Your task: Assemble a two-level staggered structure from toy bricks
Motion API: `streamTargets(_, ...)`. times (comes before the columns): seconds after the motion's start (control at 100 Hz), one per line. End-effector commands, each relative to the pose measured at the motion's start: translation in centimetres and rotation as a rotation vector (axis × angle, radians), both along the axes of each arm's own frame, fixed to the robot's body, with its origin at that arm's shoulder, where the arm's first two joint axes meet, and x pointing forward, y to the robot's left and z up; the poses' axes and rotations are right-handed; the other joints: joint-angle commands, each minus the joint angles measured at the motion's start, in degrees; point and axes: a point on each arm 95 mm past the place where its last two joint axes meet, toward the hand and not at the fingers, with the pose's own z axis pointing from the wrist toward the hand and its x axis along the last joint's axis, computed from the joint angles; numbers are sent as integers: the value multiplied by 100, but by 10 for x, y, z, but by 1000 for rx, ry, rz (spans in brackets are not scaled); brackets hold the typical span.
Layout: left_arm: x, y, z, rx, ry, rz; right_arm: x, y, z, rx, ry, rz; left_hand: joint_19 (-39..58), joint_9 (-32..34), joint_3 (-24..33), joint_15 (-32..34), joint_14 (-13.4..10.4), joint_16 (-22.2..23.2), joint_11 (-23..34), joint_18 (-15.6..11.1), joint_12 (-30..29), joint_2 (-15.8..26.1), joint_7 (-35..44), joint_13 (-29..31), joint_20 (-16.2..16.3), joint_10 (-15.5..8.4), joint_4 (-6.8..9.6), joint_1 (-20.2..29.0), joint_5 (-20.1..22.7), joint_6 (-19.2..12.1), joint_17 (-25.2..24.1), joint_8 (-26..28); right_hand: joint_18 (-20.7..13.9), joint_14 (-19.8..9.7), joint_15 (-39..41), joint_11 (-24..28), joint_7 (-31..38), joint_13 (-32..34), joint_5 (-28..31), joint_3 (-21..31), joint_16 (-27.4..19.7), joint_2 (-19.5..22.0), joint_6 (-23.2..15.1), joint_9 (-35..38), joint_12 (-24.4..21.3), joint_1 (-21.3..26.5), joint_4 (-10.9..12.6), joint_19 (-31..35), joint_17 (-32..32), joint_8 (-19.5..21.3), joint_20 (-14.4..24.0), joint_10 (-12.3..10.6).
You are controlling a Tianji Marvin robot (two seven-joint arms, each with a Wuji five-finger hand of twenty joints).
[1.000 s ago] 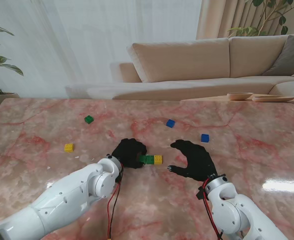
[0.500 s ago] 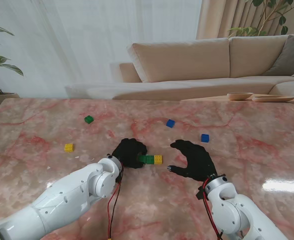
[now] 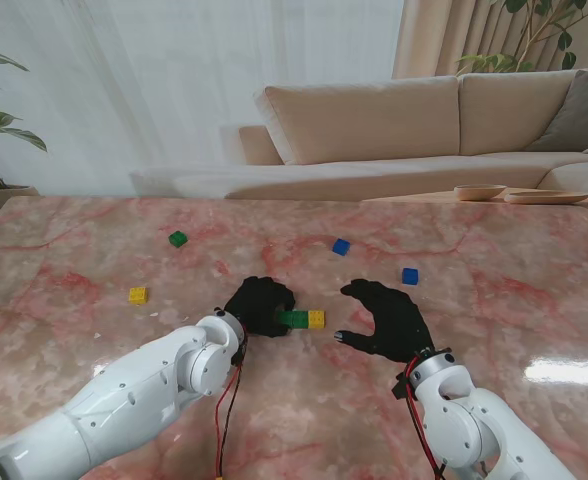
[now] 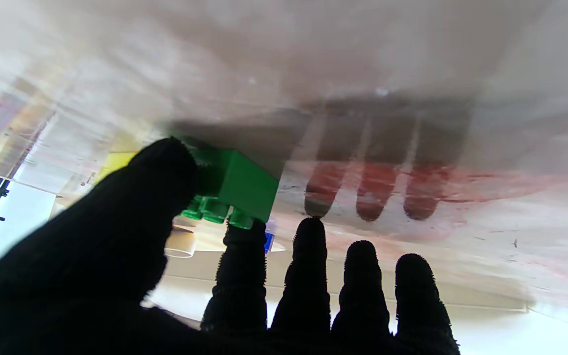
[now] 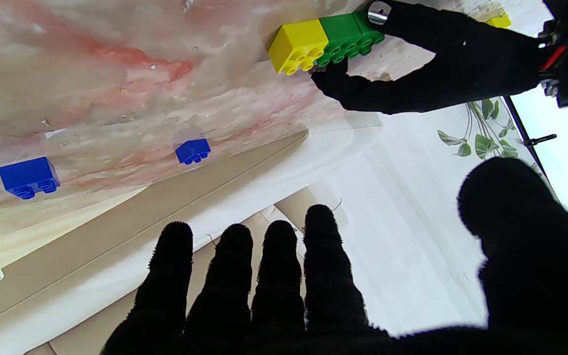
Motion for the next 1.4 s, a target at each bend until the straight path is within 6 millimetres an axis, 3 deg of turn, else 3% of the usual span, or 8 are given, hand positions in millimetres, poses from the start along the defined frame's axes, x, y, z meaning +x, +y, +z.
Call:
streamTargets(0.0,-3,0,-4,5,9,-2,-2,0,-5,1,22,1,-213,-305,-155,-142,141,28,-107,-44,55,-194,-228,-162,124,-35,49,-138,-302,204,-104,-114,20,27,15,31,-65,-142,-88,118,-35,47,-79,-186,-17,42,77,37,-36,-81,-1,77)
streamTargets(0.23,-2,2,-3,-1,7,2,-2,1,-5,2,20,1,-395,-604,-362,-382,121,-71,-99,-64,88,-430,-655,-254,160,14,-17,-294,-907,430,-136,-400,14,28,6,25,-72,-161,-108,93,-37,38,-67,-199,-19,30,76,33,-46,-82,0,81)
streamTargets(0.53,-6,10,4,-71,17,9,-2,2,-4,3,15,5,-1116,-843,-840,-861,78,5,-906,-158,-19,-619,-3829,-387,210,-118,-81,-568,-892,700,-102,-1930,15,34,1,16,-81,-173,-132,50,-37,28,-47,-219,-20,14,81,27,-57,-82,1,87)
streamTargets(0.72,-15,15,23,-189,-9,53,0,2,-1,-3,9,6,-1188,-879,-1300,-853,63,43,-1065,-239,-13,-442,-4568,-374,3,-136,-35,-586,-843,841,-61,-2312,10,40,10,12,-89,-146,-153,21,-32,36,-31,-229,-19,-12,88,25,-53,-81,1,78)
streamTargets(0.82,-21,23,34,-269,13,73,1,1,2,-8,8,7,-696,-961,-1902,-793,6,-53,-1326,-312,-258,-122,-5349,-341,286,-96,73,-509,-822,1140,-29,-3254,14,44,22,10,-94,-99,-166,0,-28,43,-27,-231,-19,-44,91,20,-48,-80,-2,74)
streamTargets(1.03,-39,47,47,-384,18,96,4,-7,9,-27,13,4,-444,-902,-3327,-886,-219,-477,-1302,-579,-639,460,-5000,-292,-778,-62,289,-213,-544,1212,133,-3784,23,55,-138,-115,-200,-28,-252,-85,-133,52,71,-204,-114,-191,148,-67,-36,-134,-72,73)
streamTargets(1.12,-47,57,50,-438,11,102,6,-10,12,-42,17,12,-90,-841,-4663,-848,-343,-663,-1109,-681,-1004,1222,-4646,-242,-1381,-117,511,87,-240,1140,180,-4036,26,42,-219,-219,-306,-14,-311,-104,-200,92,116,-184,-212,-319,182,-110,-28,-200,-115,91)
streamTargets(1.39,-74,88,54,-544,15,144,12,-16,15,-63,42,46,-6,-791,-4962,-897,-504,-791,-1060,-793,-975,1983,-4523,-180,-1632,-223,753,-241,-51,1011,235,-3998,57,32,-308,-389,-439,34,-377,-83,-296,241,180,-129,-402,-725,269,-151,-25,-288,-174,127)
